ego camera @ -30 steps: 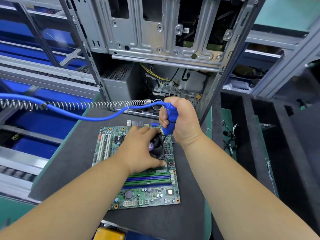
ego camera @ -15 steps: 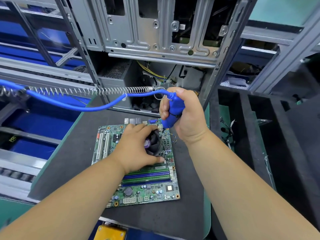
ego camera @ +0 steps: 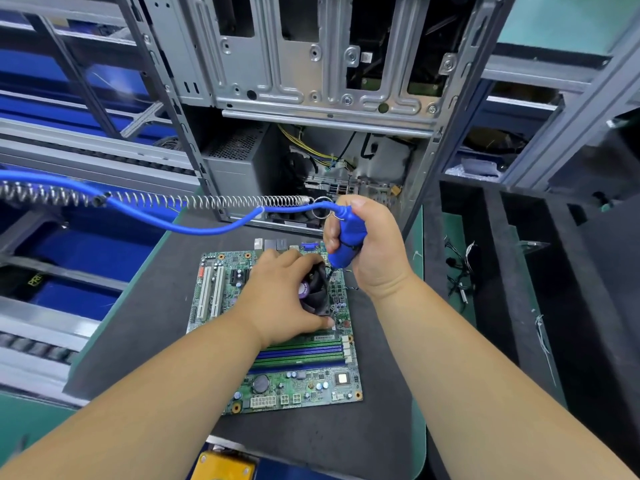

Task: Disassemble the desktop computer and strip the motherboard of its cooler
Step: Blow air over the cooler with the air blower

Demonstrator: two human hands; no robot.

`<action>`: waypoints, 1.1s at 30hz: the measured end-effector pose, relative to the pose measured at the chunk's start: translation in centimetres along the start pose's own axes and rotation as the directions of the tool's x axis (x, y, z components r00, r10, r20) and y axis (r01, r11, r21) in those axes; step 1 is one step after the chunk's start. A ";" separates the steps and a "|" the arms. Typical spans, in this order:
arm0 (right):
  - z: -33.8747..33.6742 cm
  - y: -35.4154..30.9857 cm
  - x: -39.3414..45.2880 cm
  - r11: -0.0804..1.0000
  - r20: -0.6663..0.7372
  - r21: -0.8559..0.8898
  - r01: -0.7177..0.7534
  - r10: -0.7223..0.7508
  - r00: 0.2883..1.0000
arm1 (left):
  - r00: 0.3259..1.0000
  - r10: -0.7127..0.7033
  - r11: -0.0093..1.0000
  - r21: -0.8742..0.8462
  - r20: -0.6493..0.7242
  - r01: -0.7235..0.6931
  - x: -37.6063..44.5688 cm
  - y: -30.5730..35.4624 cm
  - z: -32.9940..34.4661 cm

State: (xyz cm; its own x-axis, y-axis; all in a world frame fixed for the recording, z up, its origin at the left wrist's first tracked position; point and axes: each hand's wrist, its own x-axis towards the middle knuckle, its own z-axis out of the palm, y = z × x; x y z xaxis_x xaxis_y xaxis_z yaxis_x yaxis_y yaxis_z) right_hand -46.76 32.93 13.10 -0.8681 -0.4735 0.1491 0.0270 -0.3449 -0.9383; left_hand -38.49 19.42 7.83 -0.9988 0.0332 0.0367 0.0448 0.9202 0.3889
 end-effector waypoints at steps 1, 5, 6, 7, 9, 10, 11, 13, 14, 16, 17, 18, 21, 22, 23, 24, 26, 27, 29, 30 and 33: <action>-0.1 0.0 -0.1 1.000 -0.010 0.008 -0.006 0.006 1.000 | 1.000 -0.003 1.000 -0.004 0.002 0.003 0.0 0.0 0.0; -0.6 0.2 -0.7 0.999 -0.029 0.045 0.031 -0.030 0.999 | 1.000 -0.002 1.000 -0.028 -0.009 0.002 0.0 -0.3 0.3; -0.8 0.2 -0.9 0.998 -0.033 0.045 0.049 -0.047 0.998 | 1.000 -0.001 0.999 -0.039 -0.014 0.000 0.0 -0.3 0.3; -1.0 0.2 -1.1 0.997 -0.038 0.045 0.056 -0.055 0.998 | 1.000 0.000 0.999 -0.050 -0.019 -0.001 0.0 -0.4 0.4; -1.4 0.2 -1.5 0.998 -0.048 0.038 0.050 -0.048 0.998 | 1.000 0.001 0.998 -0.059 -0.025 -0.003 0.0 -0.4 0.4; -1.5 0.1 -1.6 0.998 -0.054 0.037 0.047 -0.045 0.998 | 1.000 0.000 0.998 -0.060 -0.026 -0.002 0.0 -0.4 0.5; -1.5 0.0 -1.7 0.998 -0.060 0.040 0.050 -0.048 0.997 | 1.000 -0.001 0.998 -0.059 -0.025 -0.001 0.0 -0.4 0.4; -1.4 -0.1 -1.8 0.996 -0.071 0.056 0.064 -0.060 0.996 | 1.000 -0.005 0.998 -0.060 -0.022 0.003 -0.1 -0.3 0.4; -1.2 -0.2 -1.8 0.995 -0.074 0.067 0.068 -0.063 0.995 | 1.000 -0.006 0.998 -0.060 -0.021 0.005 -0.1 -0.3 0.3; -0.8 -0.3 -1.8 0.994 -0.074 0.083 0.071 -0.065 0.995 | 1.000 -0.006 0.999 -0.054 -0.018 0.005 -0.1 -0.3 0.3; -0.7 -0.4 -1.9 0.994 -0.068 0.085 0.072 -0.067 0.995 | 1.000 -0.005 0.999 -0.050 -0.016 0.005 -0.1 -0.3 0.3; -0.6 -0.4 -2.0 0.994 -0.058 0.084 0.071 -0.067 0.996 | 1.000 -0.005 0.999 -0.047 -0.014 0.005 -0.1 -0.3 0.3; -0.3 -0.3 -2.9 0.993 -0.037 0.108 0.043 -0.040 0.999 | 1.000 -0.003 0.999 -0.054 -0.020 0.002 -0.1 -0.4 0.3; -0.3 -0.3 -3.2 0.993 -0.036 0.117 0.031 -0.027 0.999 | 1.000 -0.004 0.998 -0.059 -0.019 0.003 -0.1 -0.4 0.4; -0.2 -0.3 -3.6 0.992 -0.038 0.121 0.021 -0.016 0.999 | 1.000 -0.002 0.998 -0.063 -0.020 0.001 -0.1 -0.4 0.4; -0.2 -0.3 -3.9 0.992 -0.042 0.123 0.016 -0.011 0.999 | 1.000 0.001 0.998 -0.069 -0.025 -0.003 -0.1 -0.4 0.4; 0.0 -0.5 -4.3 0.993 -0.042 0.117 0.020 -0.016 0.999 | 0.999 0.007 0.996 -0.089 -0.036 -0.011 -0.1 -0.5 0.5; 0.1 -0.6 -4.4 0.993 -0.039 0.112 0.025 -0.021 0.999 | 0.999 0.009 0.995 -0.097 -0.040 -0.013 -0.1 -0.5 0.5; 0.1 -0.9 -4.5 0.993 -0.032 0.112 0.036 -0.032 0.999 | 0.999 0.011 0.995 -0.103 -0.043 -0.015 0.0 -0.6 0.6; 0.1 -1.0 -4.5 0.993 -0.024 0.111 0.041 -0.039 0.999 | 0.999 0.010 0.994 -0.105 -0.041 -0.015 0.0 -0.6 0.7; 0.2 -0.9 -4.5 0.994 -0.010 0.103 0.037 -0.036 0.999 | 0.999 0.004 0.995 -0.103 -0.038 -0.008 0.0 -0.6 0.6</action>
State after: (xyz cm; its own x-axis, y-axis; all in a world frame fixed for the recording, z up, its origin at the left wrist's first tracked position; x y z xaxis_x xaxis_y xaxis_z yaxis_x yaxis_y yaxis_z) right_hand -42.83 35.22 13.34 -0.8733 -0.4527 0.1800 0.0457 -0.4441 -0.8948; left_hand -38.53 19.13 7.01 -0.9971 0.0222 0.0731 0.0548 0.8747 0.4816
